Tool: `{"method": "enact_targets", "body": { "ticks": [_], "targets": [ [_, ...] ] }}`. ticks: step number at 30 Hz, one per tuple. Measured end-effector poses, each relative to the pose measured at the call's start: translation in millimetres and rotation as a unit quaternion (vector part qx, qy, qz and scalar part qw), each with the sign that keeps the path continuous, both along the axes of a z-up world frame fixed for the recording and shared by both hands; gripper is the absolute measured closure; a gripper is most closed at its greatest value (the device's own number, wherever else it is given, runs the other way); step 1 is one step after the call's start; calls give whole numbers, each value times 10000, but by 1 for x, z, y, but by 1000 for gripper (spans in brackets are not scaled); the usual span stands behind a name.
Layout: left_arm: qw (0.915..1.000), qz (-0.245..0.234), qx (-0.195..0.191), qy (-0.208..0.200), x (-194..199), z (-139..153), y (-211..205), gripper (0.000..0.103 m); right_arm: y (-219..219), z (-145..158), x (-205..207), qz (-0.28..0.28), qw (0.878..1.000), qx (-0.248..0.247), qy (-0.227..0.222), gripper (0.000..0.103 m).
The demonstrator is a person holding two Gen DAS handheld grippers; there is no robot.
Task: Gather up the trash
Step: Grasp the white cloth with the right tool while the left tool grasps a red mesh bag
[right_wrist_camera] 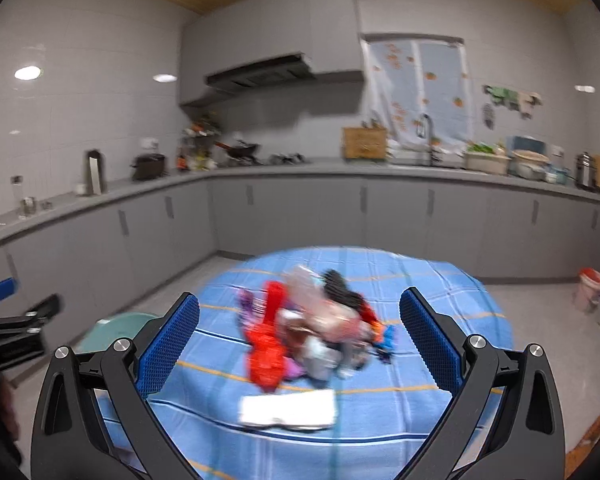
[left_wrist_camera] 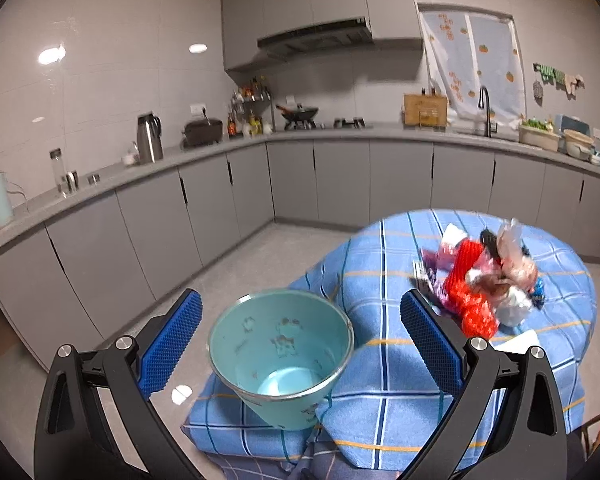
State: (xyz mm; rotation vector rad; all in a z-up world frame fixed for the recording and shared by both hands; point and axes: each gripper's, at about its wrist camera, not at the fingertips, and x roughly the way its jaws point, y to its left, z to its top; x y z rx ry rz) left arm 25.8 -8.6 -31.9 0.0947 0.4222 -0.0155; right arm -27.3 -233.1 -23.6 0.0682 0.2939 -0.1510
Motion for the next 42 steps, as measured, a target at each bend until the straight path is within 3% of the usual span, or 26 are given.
{"method": "enact_targets", "body": {
  "ticks": [8,11,15,24,27,30,32,42],
  "targets": [
    [9983,-336,95,459,36,-53,-32,5,-32,-71,37,-414,9951,44,897,8],
    [9972,-459,181,568,45,-65,-43,5,-30,-91,48,-404,9934,-2,1078,16],
    [9955,-570,250,714,53,-79,-53,5,-26,-106,58,-268,9925,81,1193,19],
    [9919,-780,230,971,66,-99,-59,5,-9,-136,86,43,9848,206,1725,38],
    [9912,-802,186,1038,68,-103,-59,5,-10,-145,89,186,9801,356,1942,50],
    [9906,-843,152,1065,70,-103,-60,5,-8,-145,90,365,9793,415,1948,73],
    [9905,-882,156,1048,70,-102,-63,5,-5,-143,88,396,9799,348,1923,94],
    [9887,-1161,165,929,72,-89,-85,5,-11,-108,71,533,9875,335,1442,97]
  ]
}}
